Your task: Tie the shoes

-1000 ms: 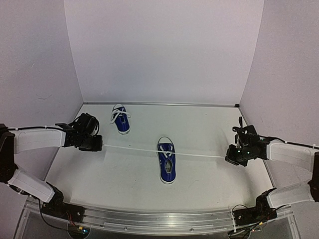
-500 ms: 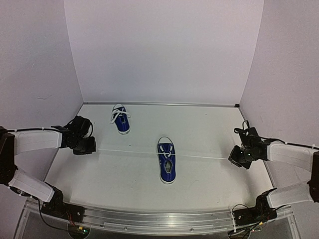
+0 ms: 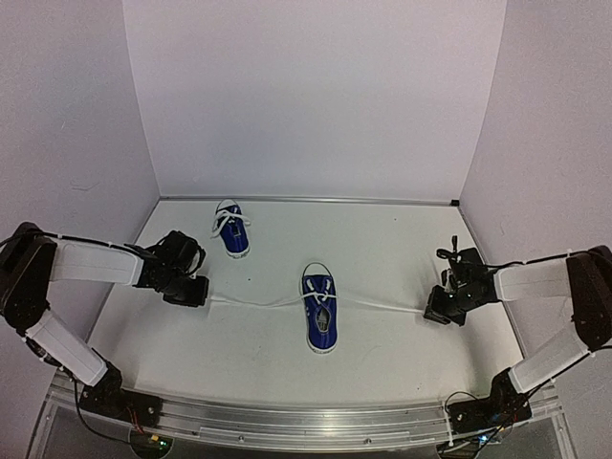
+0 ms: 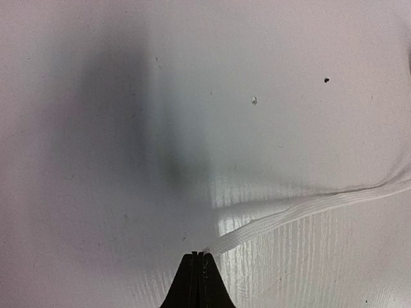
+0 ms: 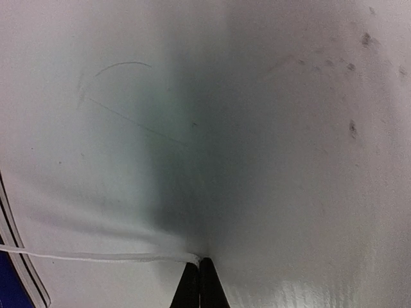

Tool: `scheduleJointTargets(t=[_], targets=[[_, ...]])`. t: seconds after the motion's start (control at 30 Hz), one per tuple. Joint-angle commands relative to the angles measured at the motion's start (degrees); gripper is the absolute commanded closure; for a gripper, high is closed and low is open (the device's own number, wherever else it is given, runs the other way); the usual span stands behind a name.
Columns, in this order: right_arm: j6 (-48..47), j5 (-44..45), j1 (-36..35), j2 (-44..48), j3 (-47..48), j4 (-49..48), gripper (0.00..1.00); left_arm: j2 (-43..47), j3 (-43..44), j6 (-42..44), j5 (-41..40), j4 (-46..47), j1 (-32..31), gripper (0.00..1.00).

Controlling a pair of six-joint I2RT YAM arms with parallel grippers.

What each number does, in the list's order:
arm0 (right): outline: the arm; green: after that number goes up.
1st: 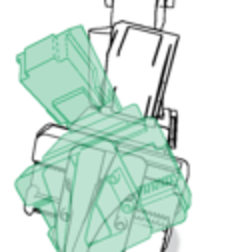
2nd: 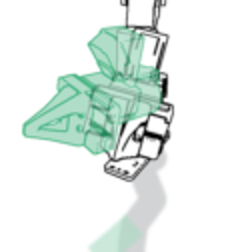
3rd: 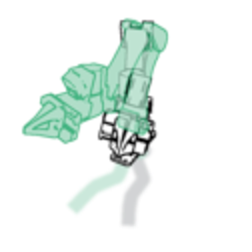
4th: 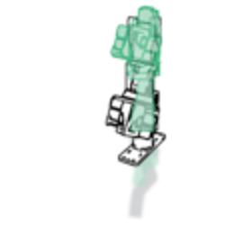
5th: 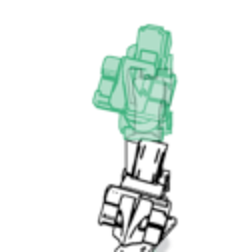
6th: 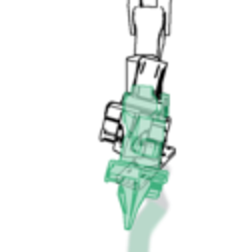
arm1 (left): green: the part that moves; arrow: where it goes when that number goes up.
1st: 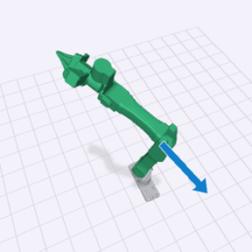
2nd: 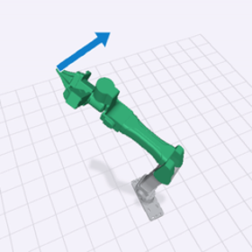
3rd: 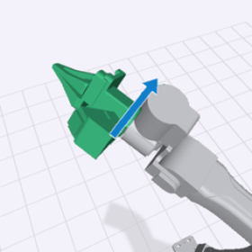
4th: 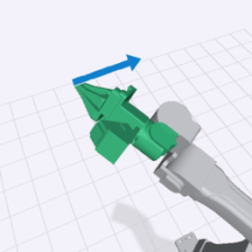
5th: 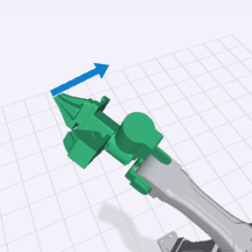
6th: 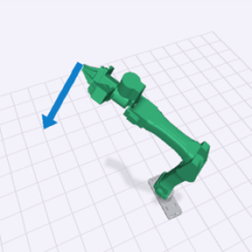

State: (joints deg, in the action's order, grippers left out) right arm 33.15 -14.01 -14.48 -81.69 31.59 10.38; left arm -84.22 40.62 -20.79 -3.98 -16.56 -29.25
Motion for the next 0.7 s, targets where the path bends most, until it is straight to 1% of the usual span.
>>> scheduleJointTargets(t=[0.0,0.1,0.17,0.2,0.23,0.27,0.33,0.4,0.43,0.47,0.53,0.6,0.63,0.67], targets=[[-4.7,-4.5,0.3,-4.3,4.3,-3.6,0.99,-3.8,4.4,2.7,1.1,0.1,-0.5,1.00],[-7.4,-7.3,0.2,-7.7,6.3,-3.4,0.92,-6.7,6.6,4.2,2.1,-1.3,-0.9,0.97],[-8.6,-8.6,0.2,-9.3,7.3,-3.2,0.86,-7.6,7.5,5.2,2.6,-2.0,-1.0,0.91],[-8.8,-8.9,0.2,-9.5,7.5,-3.2,0.81,-7.6,7.8,5.5,2.4,-2.4,-1.0,0.84],[-9.0,-9.1,0.2,-9.5,7.6,-3.1,0.72,-7.4,8.1,5.6,2.0,-2.7,-1.0,0.77],[-9.0,-9.2,0.2,-9.2,7.7,-2.8,0.62,-6.9,8.3,5.5,1.6,-2.9,-1.0,0.68],[-9.0,-9.4,0.3,-7.5,8.2,-2.0,0.44,-4.9,8.9,5.5,-0.6,-3.6,-1.0,0.40],[-9.2,-8.9,0.3,-4.5,8.9,-0.8,0.28,-1.3,9.4,5.7,-3.2,-4.1,-1.0,0.16],[-9.5,-8.3,0.3,-2.7,9.5,0.2,0.20,0.3,9.7,6.1,-4.5,-4.2,-1.0,0.06],[-9.9,-7.4,0.2,-0.9,10.3,1.1,0.13,2.1,10.1,6.6,-5.8,-4.2,-1.0,0.01],[-11.1,-6.0,0.2,2.9,11.8,2.6,0.02,5.5,11.2,8.0,-7.9,-3.6,-1.0,0.00],[-13.0,-5.1,0.3,6.2,13.5,3.0,0.02,6.8,13.2,7.6,-12.2,-3.7,-1.0,0.01],[-13.9,-4.9,0.3,7.4,14.5,3.0,0.02,6.8,14.7,5.4,-16.2,-3.9,-1.0,0.01],[-14.7,-5.0,0.2,8.8,15.1,2.8,0.02,6.7,16.2,1.4,-20.1,-4.9,-0.8,0.01]])
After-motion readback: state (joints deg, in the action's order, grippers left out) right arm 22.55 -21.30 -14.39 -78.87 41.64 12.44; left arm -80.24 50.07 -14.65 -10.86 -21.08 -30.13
